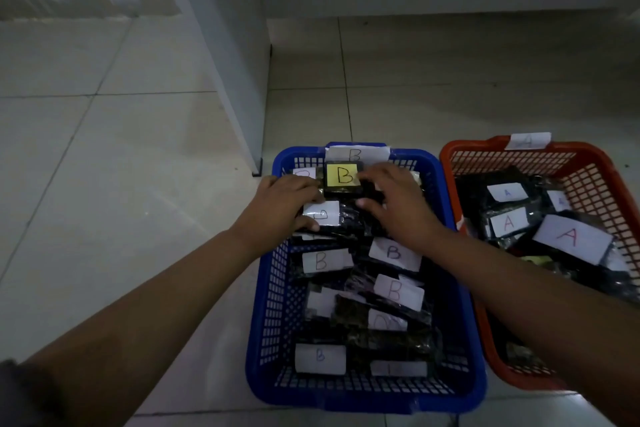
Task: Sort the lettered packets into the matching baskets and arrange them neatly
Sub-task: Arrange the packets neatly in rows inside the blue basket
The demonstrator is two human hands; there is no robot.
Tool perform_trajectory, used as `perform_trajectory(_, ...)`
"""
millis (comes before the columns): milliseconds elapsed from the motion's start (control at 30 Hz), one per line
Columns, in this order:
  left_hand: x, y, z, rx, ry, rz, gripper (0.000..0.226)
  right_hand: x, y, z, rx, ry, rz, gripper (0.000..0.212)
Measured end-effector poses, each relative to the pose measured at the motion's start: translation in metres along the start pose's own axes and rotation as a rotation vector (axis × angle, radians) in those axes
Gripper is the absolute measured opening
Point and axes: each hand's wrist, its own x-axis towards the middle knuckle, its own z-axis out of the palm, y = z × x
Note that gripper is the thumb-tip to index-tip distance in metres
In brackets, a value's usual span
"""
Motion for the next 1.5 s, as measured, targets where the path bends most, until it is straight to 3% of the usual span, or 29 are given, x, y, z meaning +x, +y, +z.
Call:
perform_trajectory(67, -0.005, 0.0, 0.004, 0.015, 0.039, -0.004, 0.048, -0.013, 0.01, -0.025, 0.07, 0.006, 0.068, 0.031)
perform_trajectory(167, -0.014, 0.004, 0.011, 0.032, 0.092, -0.01, 0.05, -0.036, 0.029, -0.057, -0.028, -0.053, 0.119, 0.025)
perform_trajectory(333, -0.032, 0.028, 0.021, 0.048, 0.201, 0.032, 0.039, -0.077, 0.031, -0.042, -0.497, -0.257, 0.001, 0.048)
perform_trajectory(400, -0.038, 0.045, 0.023, -0.033, 0.135, 0.072, 0.037, -0.084, 0.028, -0.027, -0.606, -0.306, -0.045, 0.056)
perform_trajectory(533, -0.048, 0.074, 0.038, -0.205, -0.221, 0.192, 0.052, -0.079, 0.023, -0.013, -0.711, -0.307, -0.042, 0.059)
perform_trajectory(600, -0.052, 0.077, 0.047, -0.183, -0.292, 0.235, 0.054, -0.076, 0.021, -0.011, -0.688, -0.305, 0.015, 0.061)
perform_trajectory(700, -0.053, 0.078, 0.05, -0.155, -0.239, 0.207, 0.049, -0.072, 0.017, -0.016, -0.631, -0.348, 0.085, 0.061)
perform_trajectory(833, -0.05, 0.083, 0.047, -0.2, -0.184, 0.165, 0.037, -0.073, 0.018, -0.021, -0.689, -0.385, 0.079, 0.065)
perform_trajectory(933, -0.044, 0.085, 0.044, -0.269, -0.241, 0.122, 0.029, -0.074, 0.015, -0.02, -0.697, -0.381, 0.032, 0.062)
perform_trajectory(1200, -0.041, 0.084, 0.053, -0.312, -0.338, 0.04, 0.055, -0.063, 0.006, -0.064, -0.715, -0.336, -0.075, 0.056)
perform_trajectory(1333, -0.034, 0.08, 0.049, -0.261, -0.371, 0.038, 0.057, -0.057, 0.01, -0.081, -0.582, -0.342, -0.012, 0.051)
perform_trajectory(1500, -0.034, 0.071, 0.039, -0.242, -0.261, 0.046, 0.056, -0.049, 0.026, -0.065, -0.42, -0.163, 0.107, 0.06)
